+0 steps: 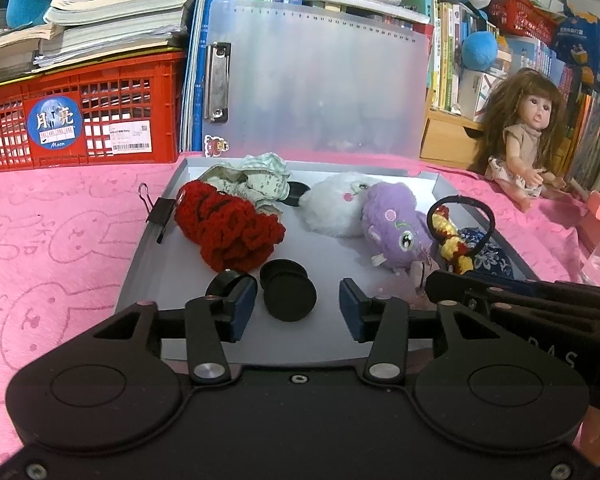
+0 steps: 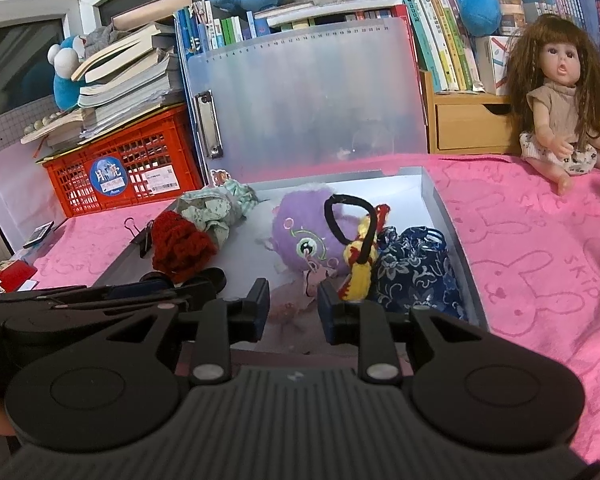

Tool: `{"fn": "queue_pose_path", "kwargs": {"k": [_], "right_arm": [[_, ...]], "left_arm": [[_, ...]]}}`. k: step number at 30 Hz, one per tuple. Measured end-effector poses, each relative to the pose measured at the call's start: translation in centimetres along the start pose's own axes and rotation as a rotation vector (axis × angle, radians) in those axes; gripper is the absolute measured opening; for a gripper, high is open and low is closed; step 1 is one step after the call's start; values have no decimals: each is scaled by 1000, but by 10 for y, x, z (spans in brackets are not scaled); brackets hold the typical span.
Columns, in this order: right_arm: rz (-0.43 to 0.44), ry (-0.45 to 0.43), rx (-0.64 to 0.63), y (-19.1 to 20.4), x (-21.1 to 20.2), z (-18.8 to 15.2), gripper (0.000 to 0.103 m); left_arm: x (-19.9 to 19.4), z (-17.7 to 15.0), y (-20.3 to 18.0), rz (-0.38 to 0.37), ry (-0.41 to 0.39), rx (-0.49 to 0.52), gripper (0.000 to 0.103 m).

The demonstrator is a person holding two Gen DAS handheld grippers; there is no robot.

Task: Organize objects
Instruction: 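Open left tool to release black lid in box while right tool releases bow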

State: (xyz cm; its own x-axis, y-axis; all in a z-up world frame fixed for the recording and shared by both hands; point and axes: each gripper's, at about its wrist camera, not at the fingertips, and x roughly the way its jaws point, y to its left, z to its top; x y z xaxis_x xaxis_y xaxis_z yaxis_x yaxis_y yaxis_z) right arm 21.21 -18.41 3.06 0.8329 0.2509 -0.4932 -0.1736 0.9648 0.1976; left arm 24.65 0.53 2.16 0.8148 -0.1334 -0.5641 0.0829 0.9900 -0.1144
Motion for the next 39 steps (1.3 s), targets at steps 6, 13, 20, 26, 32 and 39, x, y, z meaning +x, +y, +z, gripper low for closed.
{"fn": "queue_pose_path", "kwargs": {"k": [6, 13, 20, 26, 32, 39], "right_arm": [[-5, -12, -4, -1, -5, 1, 49], [-17, -27, 1, -4, -12, 2, 59], [-27, -42, -7, -2, -22, 3, 64], [-27, -56, -6, -3, -29, 4, 69], [-24, -64, 4, -5, -33, 4, 74], [-29, -75, 17, -8, -37, 4, 84]], "left_arm": [[-5, 2, 0, -2, -9, -10, 57], [-14, 3, 3, 8, -28, -10, 70], [-28, 4, 1, 38, -55, 15, 79], [-35, 5, 3, 35, -60, 10, 84], [-38, 5, 3, 39, -61, 11, 88], [-43, 3, 4, 48, -72, 11, 95]]}}
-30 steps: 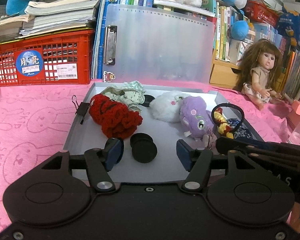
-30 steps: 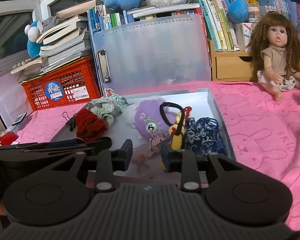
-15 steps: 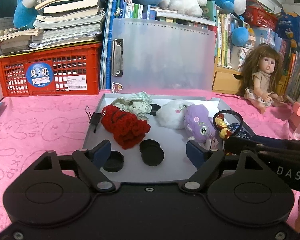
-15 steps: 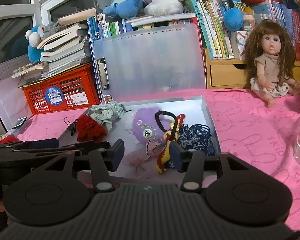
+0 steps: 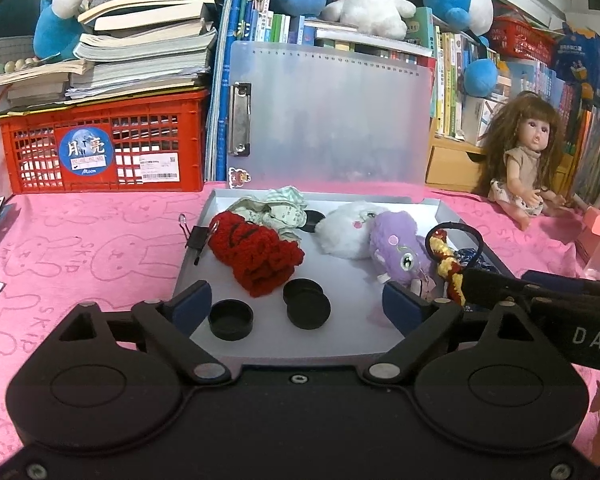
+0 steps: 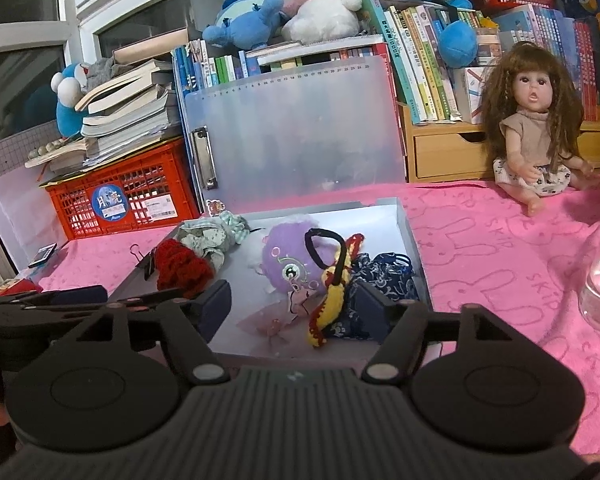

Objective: Organize objects

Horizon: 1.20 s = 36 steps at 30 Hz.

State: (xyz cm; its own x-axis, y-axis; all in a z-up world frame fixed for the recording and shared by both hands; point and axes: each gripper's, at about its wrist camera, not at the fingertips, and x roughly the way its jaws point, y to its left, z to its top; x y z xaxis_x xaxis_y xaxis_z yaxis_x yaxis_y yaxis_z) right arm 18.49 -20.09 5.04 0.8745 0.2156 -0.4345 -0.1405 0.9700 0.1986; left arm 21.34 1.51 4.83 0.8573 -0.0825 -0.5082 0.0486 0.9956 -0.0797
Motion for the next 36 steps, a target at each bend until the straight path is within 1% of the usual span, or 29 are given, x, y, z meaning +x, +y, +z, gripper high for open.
{"fn": "queue_pose_path", "kwargs": {"k": [3, 10, 18, 22, 26, 31, 36], "right_arm": [[-7, -6, 8, -3, -2, 0, 88], [-37, -9, 8, -4, -8, 1, 91], [-60, -11, -1, -6, -14, 0, 94], [-67, -10, -3, -8, -18, -1, 95], [-71, -8, -7, -10, -23, -4, 98], [-72, -1, -16, -10, -30, -8, 98], [-76, 1, -36, -8, -36, -12, 101]], "left_arm": [[-4, 0, 1, 3, -12, 8, 99], [-14, 1, 1, 6, -24, 11, 103], [-24, -2, 2, 6, -31, 22, 103], [-29, -3, 4, 6, -26, 16, 103], [-36, -7, 6, 8, -17, 20, 103], [-48, -13, 7, 0, -13, 35, 103], [-60, -18, 8, -1, -24, 42, 103]]}}
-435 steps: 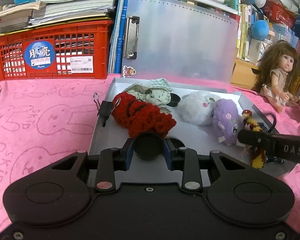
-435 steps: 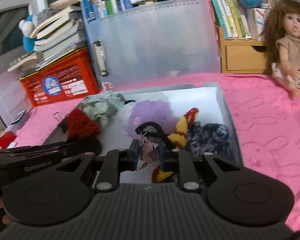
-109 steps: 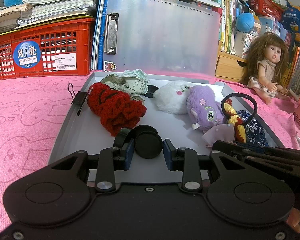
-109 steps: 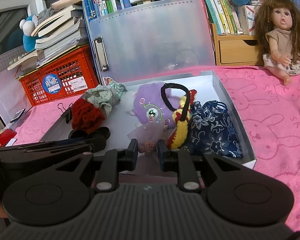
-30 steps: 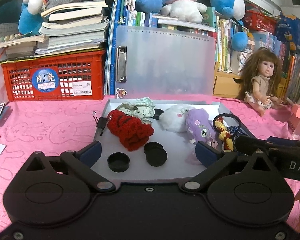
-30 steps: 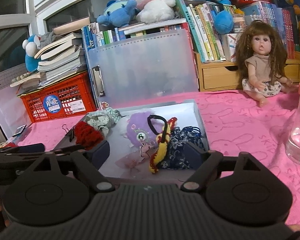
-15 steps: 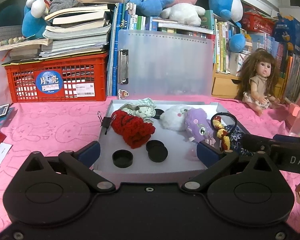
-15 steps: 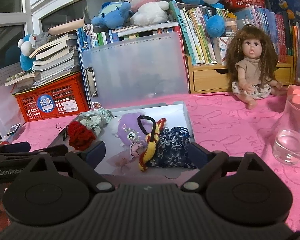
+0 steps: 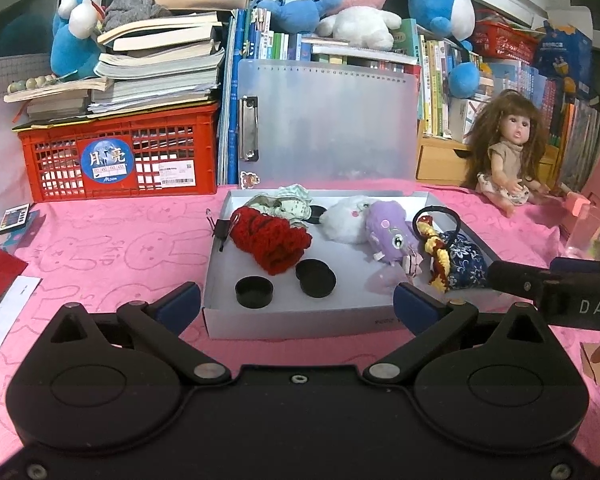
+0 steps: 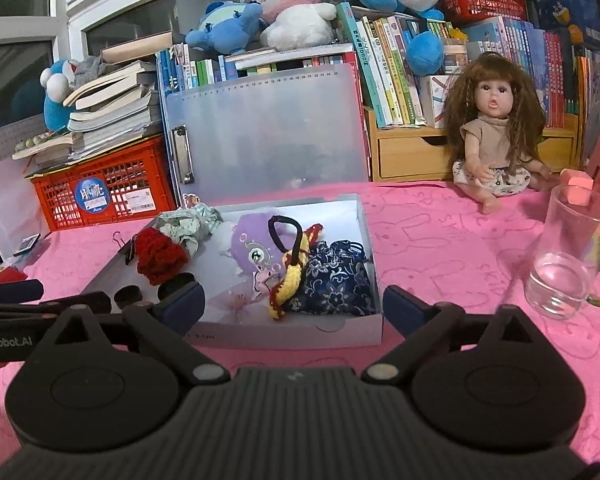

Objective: Organize objects

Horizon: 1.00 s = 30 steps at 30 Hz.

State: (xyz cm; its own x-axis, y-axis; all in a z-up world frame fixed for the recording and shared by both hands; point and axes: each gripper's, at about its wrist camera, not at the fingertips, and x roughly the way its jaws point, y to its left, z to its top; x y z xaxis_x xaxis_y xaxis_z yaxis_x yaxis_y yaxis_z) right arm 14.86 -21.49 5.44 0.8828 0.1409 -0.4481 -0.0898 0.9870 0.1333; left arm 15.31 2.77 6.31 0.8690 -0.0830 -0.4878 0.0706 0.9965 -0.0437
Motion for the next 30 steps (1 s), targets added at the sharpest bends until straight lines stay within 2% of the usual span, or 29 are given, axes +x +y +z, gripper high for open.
{"fn": "queue_pose_path", "kwargs": {"k": [13, 30], "right_arm": [[-10, 23, -42, 3, -14, -13, 103], [-21, 88, -83, 10, -20, -37, 103]], "left_arm": [[-21, -17, -3, 11, 9, 25, 103], [-21, -52, 3, 39, 79, 30, 103]]}}
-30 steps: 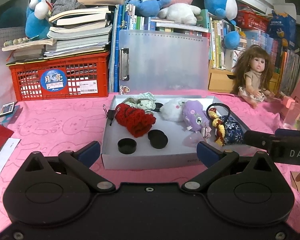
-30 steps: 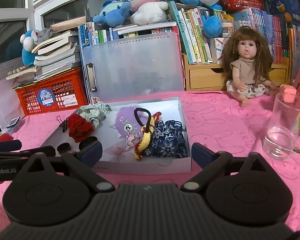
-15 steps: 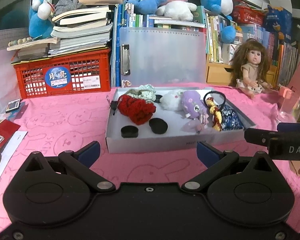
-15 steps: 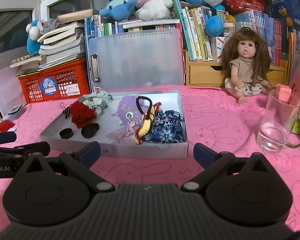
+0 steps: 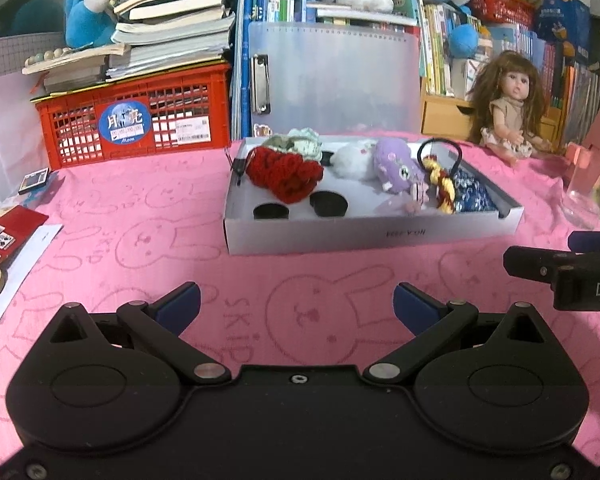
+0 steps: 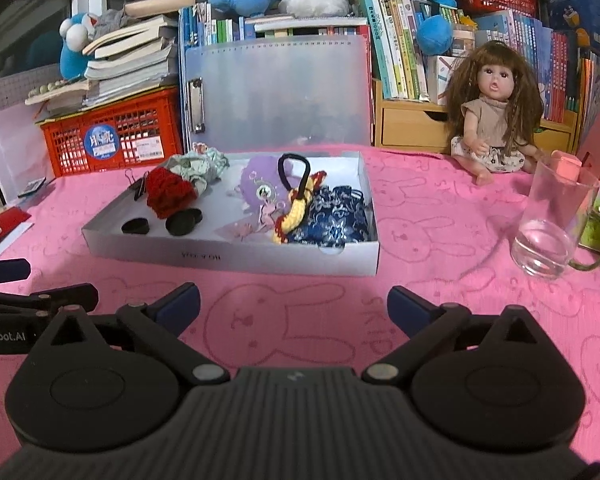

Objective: Organize objects

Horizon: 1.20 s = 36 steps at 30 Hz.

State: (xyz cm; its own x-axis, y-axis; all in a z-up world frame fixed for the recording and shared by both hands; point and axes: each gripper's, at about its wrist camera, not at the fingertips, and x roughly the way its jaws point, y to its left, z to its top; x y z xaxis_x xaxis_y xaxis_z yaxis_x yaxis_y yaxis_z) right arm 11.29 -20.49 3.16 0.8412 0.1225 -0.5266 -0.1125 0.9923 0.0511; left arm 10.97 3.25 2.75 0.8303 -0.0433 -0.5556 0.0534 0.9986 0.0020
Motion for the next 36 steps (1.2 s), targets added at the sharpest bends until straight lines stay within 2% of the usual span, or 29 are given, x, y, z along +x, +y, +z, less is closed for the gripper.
{"fn": "queue_pose_path", "kwargs": {"k": [11, 23, 36], "right_arm": [[-23, 49, -32, 6, 9, -13, 103], [-48, 93, -30, 10, 24, -16, 103], [-63, 108, -38, 14, 32, -15, 103]], "left_arm": [[7, -9, -1, 16, 28, -13, 103], [23, -9, -2, 66, 59, -25, 103], [31, -9, -1, 96, 74, -32, 103]]}}
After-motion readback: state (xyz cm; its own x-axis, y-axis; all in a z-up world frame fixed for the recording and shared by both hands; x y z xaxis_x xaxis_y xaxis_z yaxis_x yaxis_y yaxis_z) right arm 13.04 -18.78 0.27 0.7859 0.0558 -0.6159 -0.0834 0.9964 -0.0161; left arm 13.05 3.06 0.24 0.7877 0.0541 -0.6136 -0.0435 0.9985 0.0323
